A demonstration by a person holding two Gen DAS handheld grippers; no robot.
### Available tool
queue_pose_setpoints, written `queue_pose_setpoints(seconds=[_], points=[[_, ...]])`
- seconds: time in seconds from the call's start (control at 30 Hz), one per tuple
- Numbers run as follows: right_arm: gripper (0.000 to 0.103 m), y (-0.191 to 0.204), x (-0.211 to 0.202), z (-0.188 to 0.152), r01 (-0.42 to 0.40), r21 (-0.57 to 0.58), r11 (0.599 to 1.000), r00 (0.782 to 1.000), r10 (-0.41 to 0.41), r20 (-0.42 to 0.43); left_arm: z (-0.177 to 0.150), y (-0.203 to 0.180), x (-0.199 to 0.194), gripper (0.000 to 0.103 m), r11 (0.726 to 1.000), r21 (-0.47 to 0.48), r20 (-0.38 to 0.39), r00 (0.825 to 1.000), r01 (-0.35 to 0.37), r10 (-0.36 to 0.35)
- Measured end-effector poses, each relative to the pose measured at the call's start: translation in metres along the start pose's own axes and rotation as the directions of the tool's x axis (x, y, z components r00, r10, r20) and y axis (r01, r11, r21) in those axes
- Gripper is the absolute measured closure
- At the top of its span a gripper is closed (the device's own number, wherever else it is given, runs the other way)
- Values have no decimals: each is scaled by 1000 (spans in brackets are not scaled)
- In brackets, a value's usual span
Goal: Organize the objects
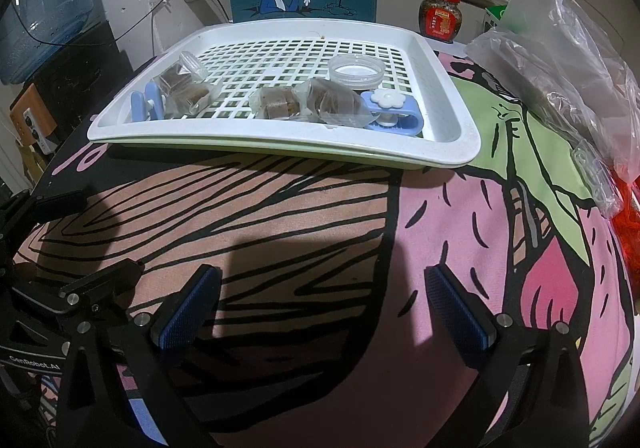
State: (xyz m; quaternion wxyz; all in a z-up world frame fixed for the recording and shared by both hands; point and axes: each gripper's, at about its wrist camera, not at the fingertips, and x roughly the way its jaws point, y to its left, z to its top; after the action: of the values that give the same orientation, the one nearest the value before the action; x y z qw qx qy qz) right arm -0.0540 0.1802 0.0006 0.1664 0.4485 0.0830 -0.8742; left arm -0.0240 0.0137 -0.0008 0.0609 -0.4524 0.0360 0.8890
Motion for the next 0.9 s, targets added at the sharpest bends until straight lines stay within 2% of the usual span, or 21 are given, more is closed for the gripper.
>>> queue_pose_setpoints(seconds=[0.9], points=[[0, 0, 0, -2, -2, 1, 1000, 1000, 2, 0, -6, 1, -4, 0, 999, -35, 1, 1000, -30, 30]])
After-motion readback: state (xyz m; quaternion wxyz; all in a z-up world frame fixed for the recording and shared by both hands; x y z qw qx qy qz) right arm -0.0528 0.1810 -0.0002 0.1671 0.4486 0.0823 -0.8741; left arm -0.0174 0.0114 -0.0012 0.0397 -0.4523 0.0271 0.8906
